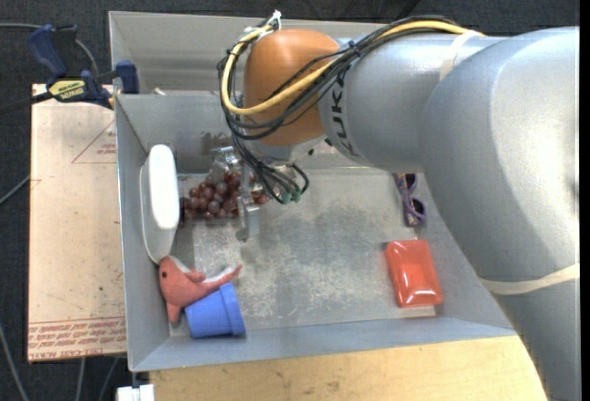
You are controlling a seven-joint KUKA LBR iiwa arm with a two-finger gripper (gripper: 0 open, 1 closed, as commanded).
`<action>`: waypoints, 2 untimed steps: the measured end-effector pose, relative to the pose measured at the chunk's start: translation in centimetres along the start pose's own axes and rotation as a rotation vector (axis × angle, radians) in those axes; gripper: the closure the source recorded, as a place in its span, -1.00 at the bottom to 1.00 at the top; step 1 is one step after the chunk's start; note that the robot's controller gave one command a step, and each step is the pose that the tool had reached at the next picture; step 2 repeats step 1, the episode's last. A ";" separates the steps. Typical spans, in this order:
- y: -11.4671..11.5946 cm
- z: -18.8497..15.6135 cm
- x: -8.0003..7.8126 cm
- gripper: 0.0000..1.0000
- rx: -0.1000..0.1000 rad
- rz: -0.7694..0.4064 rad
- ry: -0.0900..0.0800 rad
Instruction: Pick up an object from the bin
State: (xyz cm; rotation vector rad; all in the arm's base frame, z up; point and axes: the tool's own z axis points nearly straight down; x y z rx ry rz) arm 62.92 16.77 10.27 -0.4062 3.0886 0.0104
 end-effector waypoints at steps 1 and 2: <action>-0.8 1.0 -1.5 1.00 0.000 0.058 -0.012; -0.8 1.0 -1.5 1.00 0.000 0.058 -0.012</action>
Offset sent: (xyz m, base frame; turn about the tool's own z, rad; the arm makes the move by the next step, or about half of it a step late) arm 0.0000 0.0000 0.0000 0.0000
